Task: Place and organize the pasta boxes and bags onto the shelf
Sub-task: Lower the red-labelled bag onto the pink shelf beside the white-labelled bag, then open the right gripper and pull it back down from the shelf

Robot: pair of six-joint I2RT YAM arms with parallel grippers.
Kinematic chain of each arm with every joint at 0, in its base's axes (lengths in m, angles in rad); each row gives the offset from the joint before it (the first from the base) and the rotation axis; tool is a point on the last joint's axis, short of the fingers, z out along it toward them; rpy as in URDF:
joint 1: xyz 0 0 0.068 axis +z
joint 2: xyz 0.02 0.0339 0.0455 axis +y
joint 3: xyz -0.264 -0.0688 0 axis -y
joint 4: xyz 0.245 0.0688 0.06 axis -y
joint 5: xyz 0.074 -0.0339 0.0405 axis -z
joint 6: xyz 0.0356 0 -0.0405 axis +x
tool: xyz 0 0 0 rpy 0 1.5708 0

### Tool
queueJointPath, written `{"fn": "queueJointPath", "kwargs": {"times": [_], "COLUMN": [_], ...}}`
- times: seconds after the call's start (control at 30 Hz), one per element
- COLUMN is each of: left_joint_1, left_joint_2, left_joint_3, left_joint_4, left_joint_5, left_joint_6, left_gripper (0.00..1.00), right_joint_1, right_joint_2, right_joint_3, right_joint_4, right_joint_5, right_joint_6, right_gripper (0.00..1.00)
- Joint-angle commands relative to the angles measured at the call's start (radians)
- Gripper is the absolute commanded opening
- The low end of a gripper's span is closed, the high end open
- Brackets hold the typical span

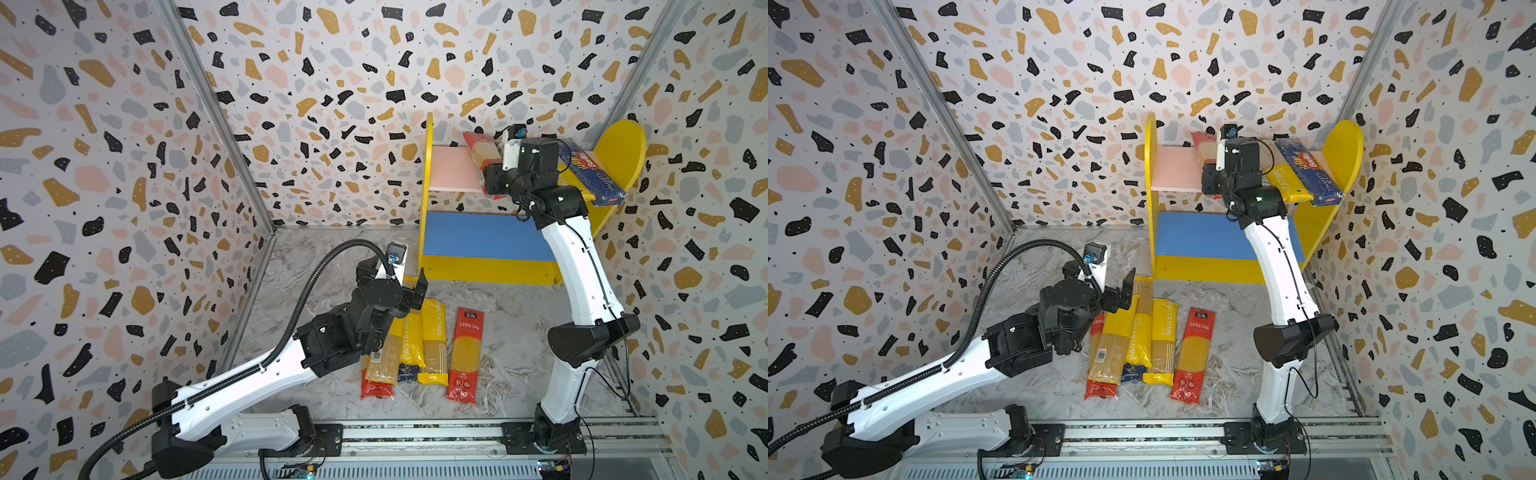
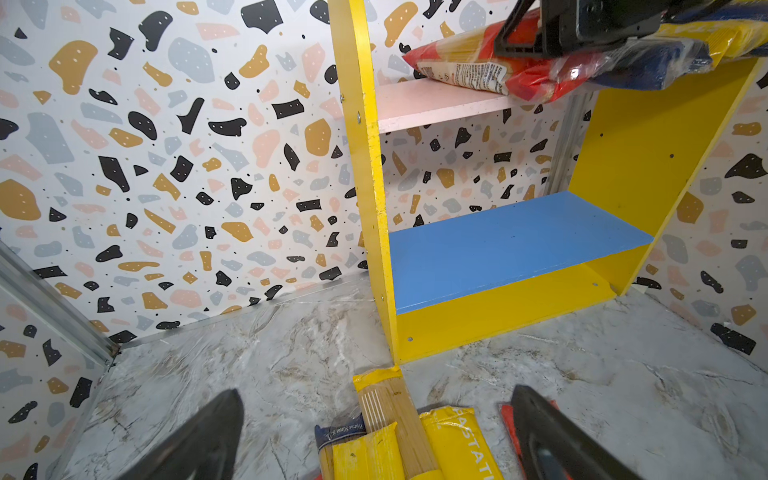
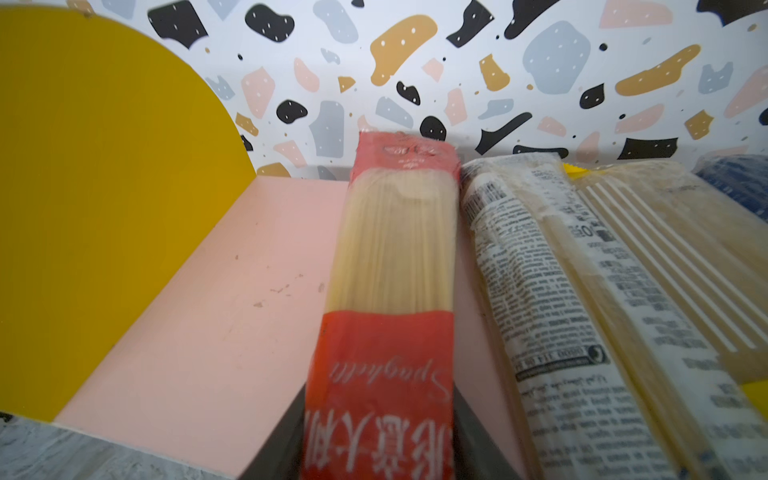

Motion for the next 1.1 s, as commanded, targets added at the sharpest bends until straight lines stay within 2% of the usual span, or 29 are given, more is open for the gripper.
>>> {"fn": "queueJointPath", "kwargs": {"times": [0.0,0.4,0.57,0.67,0.77,0.9,1.0,1.07], "left_joint_1": [0.007,0.007,0.007,0.009,0.011,0.014,0.017,0.018], "left_joint_2": [0.002,-0.028,-0.05,-0.06,-0.075,-0.11,-0.135,-0.152], "left_joint_3": [-0.005,-0.026,-0.04,-0.048,-0.058,-0.086,-0.107,-0.124], "left_joint_4": [0.047,0.034,0.028,0.015,0.001,-0.019,-0.046,-0.062], "left_joint_5": [-0.014,-0.025,-0.034,-0.044,-0.051,-0.057,-0.063,-0.064], "left_joint_6": [0.003,-0.023,-0.029,-0.038,-0.052,-0.078,-0.106,-0.127], "left_gripper": [1.0,0.99,0.99,0.99,0.99,1.0,0.99,0.99], "right_joint_1": [-0.005,-0.003,0.008,0.039,0.115,0.255,0.335,0.365], "right_joint_2": [-0.069,-0.117,-0.195,-0.27,-0.368,-0.534,-0.643,-0.71], "right_joint_3": [-0.007,-0.053,-0.096,-0.171,-0.3,-0.569,-0.749,-0.882], "right_joint_4": [0.065,0.067,0.088,0.114,0.147,0.217,0.242,0.273], "right_joint_5": [-0.008,-0.043,-0.049,-0.041,-0.009,0.06,0.102,0.08], "right_joint_6": [0.005,0.035,0.039,0.036,0.012,0.004,0.042,0.083], "right_gripper": [0.51,0.62,0.77,0.82,0.85,0.88,0.89,0.89]}}
